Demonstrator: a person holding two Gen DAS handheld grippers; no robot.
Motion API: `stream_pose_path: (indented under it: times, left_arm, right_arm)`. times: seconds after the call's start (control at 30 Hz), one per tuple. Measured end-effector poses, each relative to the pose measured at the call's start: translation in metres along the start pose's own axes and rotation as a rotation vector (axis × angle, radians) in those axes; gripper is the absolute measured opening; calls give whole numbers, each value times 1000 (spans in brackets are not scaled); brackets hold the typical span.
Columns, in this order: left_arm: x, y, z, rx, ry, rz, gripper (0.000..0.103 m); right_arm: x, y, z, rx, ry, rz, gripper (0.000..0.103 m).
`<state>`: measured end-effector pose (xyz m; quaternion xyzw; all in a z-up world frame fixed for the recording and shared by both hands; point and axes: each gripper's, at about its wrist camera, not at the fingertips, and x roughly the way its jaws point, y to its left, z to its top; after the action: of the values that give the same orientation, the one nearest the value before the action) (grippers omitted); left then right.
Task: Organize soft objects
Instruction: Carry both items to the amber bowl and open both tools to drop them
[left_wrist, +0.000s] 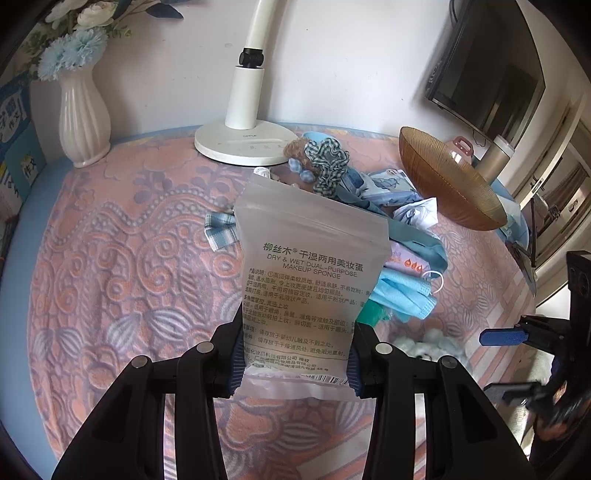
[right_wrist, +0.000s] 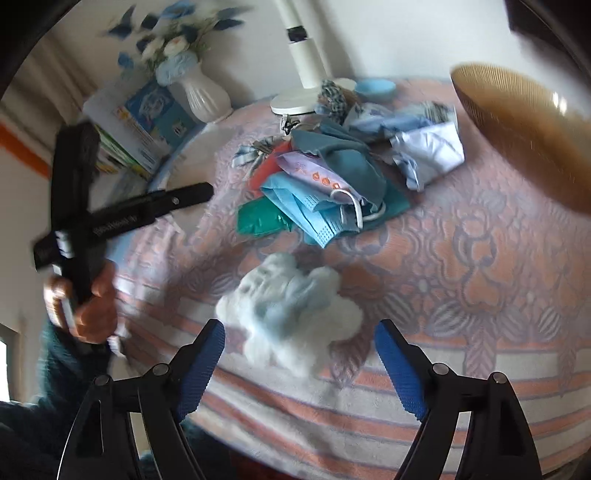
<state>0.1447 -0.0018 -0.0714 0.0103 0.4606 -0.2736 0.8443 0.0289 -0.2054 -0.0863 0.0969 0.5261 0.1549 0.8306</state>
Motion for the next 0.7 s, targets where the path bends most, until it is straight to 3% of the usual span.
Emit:
stream_pose_path:
  times: [0.1,0.27,0.3,0.33,0.5,0.7]
  left_arm:
    - [-2,0,-1,-5,-1,-4,40]
    - [-6,-6,-1,4,-5,-8,40]
    - [-7,-8,-1,8,-9,-11,40]
    - [-8,-10,-1,10,-10,-10,40]
    - [-10,-22,3,20,-24,0,40]
    - [-25,-65,31,88,-90,-29,40]
  right_arm:
    - [19,19,1,-104,3,-94,87]
    - [50,28,7,-167,43,-113,87]
    - [52,30,6,-178,44,-117,81]
    - [52,32,6,-182,37,-107,66]
    - [27,29,7,-191,-13,-111,49]
    - [-39,-12,22,-106,-160,-157,49]
